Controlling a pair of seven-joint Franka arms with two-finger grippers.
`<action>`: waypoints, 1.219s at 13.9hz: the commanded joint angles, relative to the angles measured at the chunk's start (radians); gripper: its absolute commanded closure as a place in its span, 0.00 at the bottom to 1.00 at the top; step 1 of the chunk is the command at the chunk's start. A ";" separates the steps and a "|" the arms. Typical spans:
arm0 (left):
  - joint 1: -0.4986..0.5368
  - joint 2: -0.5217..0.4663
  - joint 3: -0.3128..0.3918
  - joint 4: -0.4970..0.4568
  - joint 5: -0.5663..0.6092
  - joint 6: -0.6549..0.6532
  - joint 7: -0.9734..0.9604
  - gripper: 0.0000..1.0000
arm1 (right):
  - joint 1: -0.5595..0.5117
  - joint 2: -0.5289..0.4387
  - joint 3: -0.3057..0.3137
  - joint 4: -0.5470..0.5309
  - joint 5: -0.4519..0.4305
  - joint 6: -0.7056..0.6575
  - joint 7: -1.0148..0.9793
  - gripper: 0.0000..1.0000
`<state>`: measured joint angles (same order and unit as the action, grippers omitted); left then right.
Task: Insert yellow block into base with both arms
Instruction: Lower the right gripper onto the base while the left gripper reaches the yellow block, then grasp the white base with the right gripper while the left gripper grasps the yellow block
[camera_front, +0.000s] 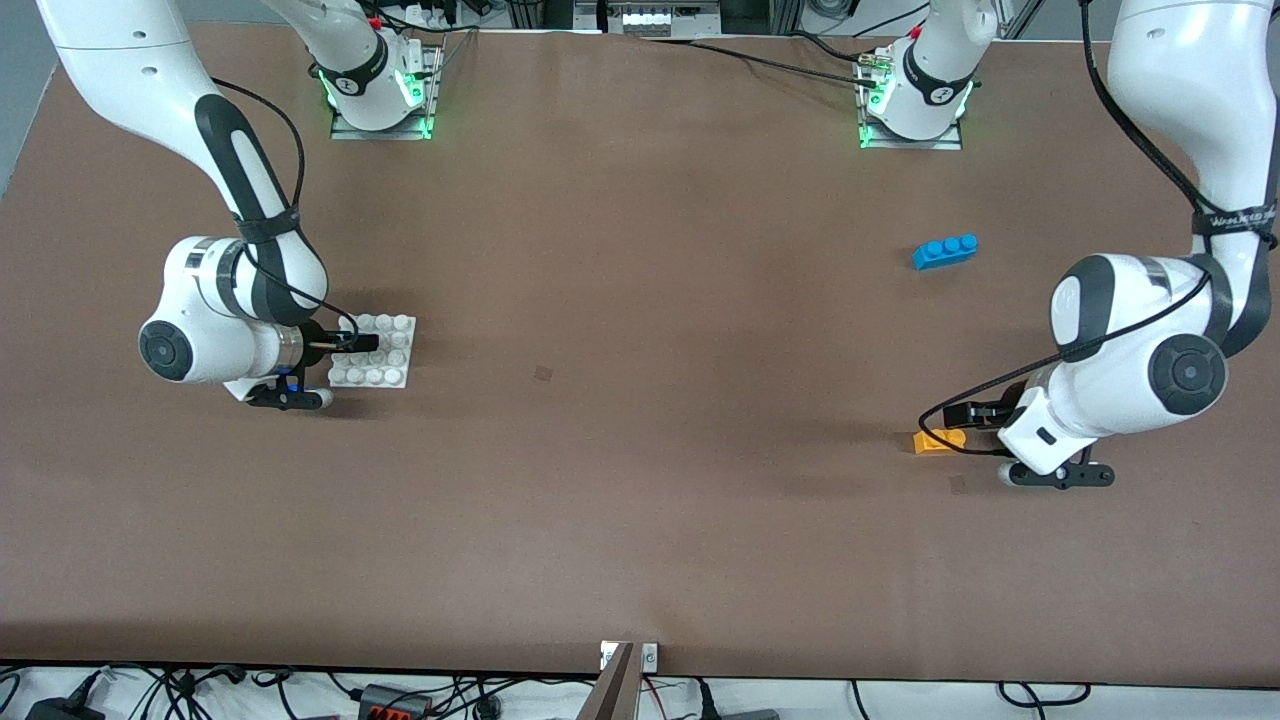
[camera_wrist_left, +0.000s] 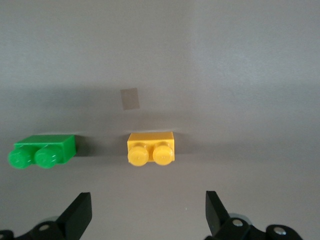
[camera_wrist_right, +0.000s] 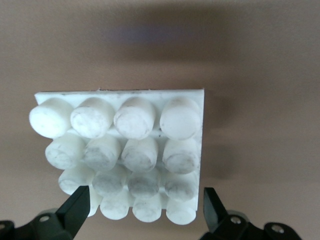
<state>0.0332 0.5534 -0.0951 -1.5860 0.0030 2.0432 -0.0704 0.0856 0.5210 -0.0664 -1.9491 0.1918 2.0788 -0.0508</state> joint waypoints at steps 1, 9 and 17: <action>-0.009 0.031 0.002 -0.002 0.014 0.051 0.015 0.00 | 0.005 0.001 -0.003 -0.008 0.018 0.012 -0.007 0.00; -0.006 0.068 0.003 -0.090 0.015 0.188 0.018 0.00 | 0.002 0.011 -0.003 -0.005 0.018 0.015 -0.007 0.44; 0.001 0.077 0.003 -0.143 0.055 0.299 0.023 0.00 | 0.011 0.036 -0.003 0.001 0.020 0.017 -0.007 0.52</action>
<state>0.0285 0.6392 -0.0927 -1.6896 0.0418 2.2913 -0.0643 0.0829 0.5265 -0.0752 -1.9426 0.1920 2.0794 -0.0511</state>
